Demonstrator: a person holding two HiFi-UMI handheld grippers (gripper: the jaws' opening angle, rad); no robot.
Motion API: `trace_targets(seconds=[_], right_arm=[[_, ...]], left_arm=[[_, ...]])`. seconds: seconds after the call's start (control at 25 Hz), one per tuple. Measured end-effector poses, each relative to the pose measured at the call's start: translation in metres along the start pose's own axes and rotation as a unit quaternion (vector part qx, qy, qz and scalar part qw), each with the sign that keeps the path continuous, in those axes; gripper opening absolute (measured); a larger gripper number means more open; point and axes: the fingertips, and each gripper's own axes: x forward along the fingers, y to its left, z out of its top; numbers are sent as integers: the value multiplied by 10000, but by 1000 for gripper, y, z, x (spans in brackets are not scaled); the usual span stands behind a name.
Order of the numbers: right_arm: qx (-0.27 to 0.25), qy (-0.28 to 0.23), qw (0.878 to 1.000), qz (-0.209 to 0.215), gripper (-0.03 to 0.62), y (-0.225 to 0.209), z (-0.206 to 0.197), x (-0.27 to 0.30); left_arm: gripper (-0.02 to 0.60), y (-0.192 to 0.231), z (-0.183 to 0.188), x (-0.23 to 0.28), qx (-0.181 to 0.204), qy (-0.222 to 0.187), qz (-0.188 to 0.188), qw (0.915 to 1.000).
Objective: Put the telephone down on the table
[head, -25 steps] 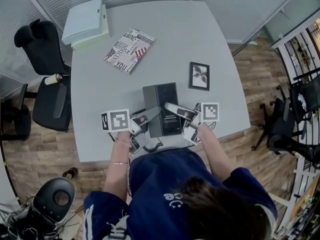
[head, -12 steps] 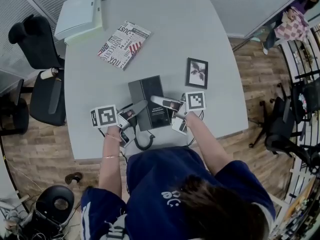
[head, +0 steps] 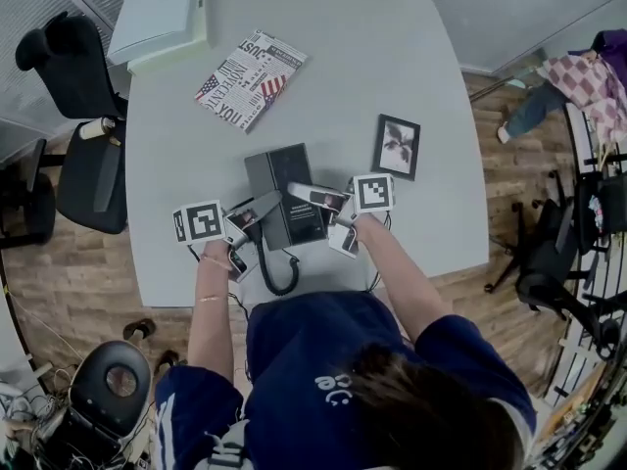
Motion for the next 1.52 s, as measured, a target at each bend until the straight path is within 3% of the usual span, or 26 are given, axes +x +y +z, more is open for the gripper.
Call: trace_targets(seconds=[0.24, 0.76, 1.52], right_arm=[[7, 33, 10000, -36, 160, -14, 8, 6], [-312, -21, 9995, 53, 161, -23, 20, 16], [-787, -143, 9952, -566, 198, -44, 25, 17]], left_arm=[[183, 14, 7, 8, -63, -11, 35, 10000], [181, 27, 21, 17, 226, 215, 43, 9995], [182, 39, 26, 23, 394, 326, 99, 9986]])
